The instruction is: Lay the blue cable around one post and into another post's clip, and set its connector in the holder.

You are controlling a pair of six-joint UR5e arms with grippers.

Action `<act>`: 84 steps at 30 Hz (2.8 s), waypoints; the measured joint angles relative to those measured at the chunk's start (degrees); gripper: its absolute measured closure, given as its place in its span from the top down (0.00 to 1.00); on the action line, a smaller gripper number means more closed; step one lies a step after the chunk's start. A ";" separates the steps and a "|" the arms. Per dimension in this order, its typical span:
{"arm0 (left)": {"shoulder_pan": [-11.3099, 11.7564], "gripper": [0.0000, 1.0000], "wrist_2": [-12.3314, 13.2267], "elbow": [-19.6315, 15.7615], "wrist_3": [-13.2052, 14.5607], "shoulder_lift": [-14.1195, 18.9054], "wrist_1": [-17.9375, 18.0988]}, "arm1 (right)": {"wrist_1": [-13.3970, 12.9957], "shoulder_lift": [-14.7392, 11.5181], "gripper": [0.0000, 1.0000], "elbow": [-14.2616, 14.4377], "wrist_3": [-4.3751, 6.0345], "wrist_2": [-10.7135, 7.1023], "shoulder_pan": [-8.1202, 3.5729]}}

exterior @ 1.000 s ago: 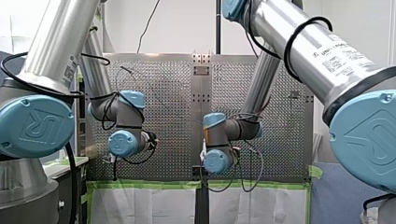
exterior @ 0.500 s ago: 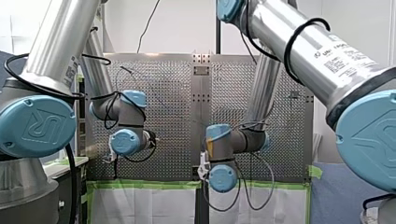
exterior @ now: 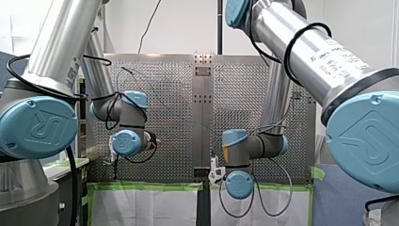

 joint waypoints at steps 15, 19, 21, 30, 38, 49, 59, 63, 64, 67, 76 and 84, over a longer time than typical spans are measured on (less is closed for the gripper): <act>0.70 1.00 0.65 0.01 0.15 -0.01 -0.08 | -2.54 -0.08 1.00 -5.56 -2.82 -7.15 0.13; 0.87 1.00 0.90 0.02 0.09 -0.01 -0.04 | -0.81 -0.13 1.00 -6.39 -2.66 -9.02 0.33; 0.92 1.00 1.13 0.02 0.06 -0.01 0.04 | -0.06 -0.14 1.00 -6.52 -2.56 -10.00 0.36; 1.10 1.00 2.11 0.02 -0.49 0.01 -0.06 | 0.68 -0.14 1.00 -6.58 -2.23 -12.50 0.74; 1.11 1.00 2.21 -0.02 -0.62 0.00 -1.39 | 0.70 -0.15 1.00 -6.58 -1.54 -11.93 1.39; 1.11 1.00 2.21 -0.06 0.08 -0.01 -1.83 | 0.70 -0.15 1.00 -6.59 -1.46 -11.30 1.75; 1.12 1.00 2.21 -0.06 0.10 -0.01 -1.83 | 0.70 -0.15 1.00 -6.59 -1.46 -11.29 1.76; 1.12 1.00 2.21 -0.07 0.10 -0.01 -1.83 | 0.70 -0.15 1.00 -6.59 -1.46 -11.28 1.77; 1.12 1.00 2.21 -0.07 0.10 -0.01 -1.84 | 0.70 -0.15 1.00 -6.59 -1.46 -11.28 1.77; 1.12 1.00 2.21 -0.07 0.10 -0.01 -1.83 | 0.70 -0.15 1.00 -6.59 -1.46 -11.28 1.77; 1.12 1.00 2.21 -0.07 0.10 -0.01 -1.83 | 0.70 -0.15 1.00 -6.59 -1.46 -11.28 1.77; 1.12 1.00 2.21 -0.07 0.10 -0.01 -1.83 | 0.70 -0.15 1.00 -6.59 -1.46 -11.29 1.77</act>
